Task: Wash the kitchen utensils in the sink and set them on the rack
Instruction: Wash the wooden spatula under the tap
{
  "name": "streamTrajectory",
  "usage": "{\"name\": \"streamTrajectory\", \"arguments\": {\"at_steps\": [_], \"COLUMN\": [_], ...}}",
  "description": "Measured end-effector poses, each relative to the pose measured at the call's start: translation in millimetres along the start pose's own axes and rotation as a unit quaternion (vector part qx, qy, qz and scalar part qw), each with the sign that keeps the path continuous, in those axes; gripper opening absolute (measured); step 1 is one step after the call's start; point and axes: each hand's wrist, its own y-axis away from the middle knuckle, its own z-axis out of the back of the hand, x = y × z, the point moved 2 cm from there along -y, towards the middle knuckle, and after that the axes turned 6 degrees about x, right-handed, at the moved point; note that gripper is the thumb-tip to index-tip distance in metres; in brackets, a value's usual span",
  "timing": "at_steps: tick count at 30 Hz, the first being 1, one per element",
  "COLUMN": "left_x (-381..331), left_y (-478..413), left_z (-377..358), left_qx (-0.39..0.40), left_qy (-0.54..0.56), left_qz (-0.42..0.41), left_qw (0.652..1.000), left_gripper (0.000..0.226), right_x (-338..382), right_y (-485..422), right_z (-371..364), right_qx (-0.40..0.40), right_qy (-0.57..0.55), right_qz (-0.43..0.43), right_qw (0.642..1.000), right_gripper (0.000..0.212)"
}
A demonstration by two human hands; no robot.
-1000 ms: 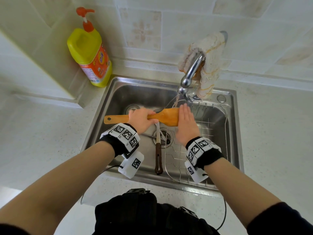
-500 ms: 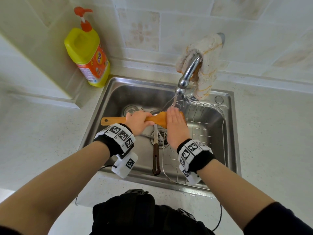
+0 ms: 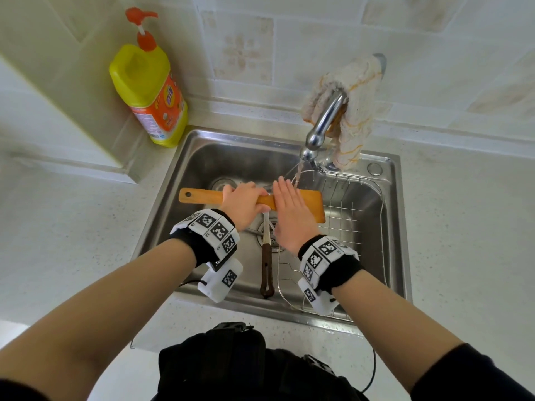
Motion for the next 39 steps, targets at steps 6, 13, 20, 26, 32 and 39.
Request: {"name": "streamTrajectory", "arguments": {"at_steps": [6, 13, 20, 26, 32, 39], "left_x": [24, 49, 57, 38, 28, 28], "left_y": [16, 22, 15, -3, -20, -17], "left_z": [-4, 1, 3, 8, 5, -13], "left_qx": [0.012, -0.004, -0.011, 0.0, -0.047, -0.104], "left_qy": [0.034, 0.068, 0.058, -0.107, -0.145, -0.047], "left_qz": [0.0, 0.057, 0.07, -0.042, -0.107, -0.068], "left_qw": [0.999, 0.996, 0.996, 0.993, 0.982, 0.991], "left_gripper": [0.034, 0.035, 0.033, 0.037, 0.034, 0.043], "right_x": [-18, 38, -17, -34, -45, -39], "right_y": [7, 5, 1, -12, -26, -24], "right_z": [2, -4, 9, 16, 0, -23], "right_qx": [0.031, 0.01, 0.046, 0.015, 0.062, 0.12], "right_qy": [-0.06, 0.02, -0.126, -0.264, -0.261, -0.391], "right_qz": [-0.089, 0.034, -0.08, -0.079, -0.092, -0.172], "right_qw": [0.994, 0.999, 0.988, 0.961, 0.959, 0.896], "right_gripper": [0.089, 0.084, 0.083, 0.048, 0.035, 0.032]}}
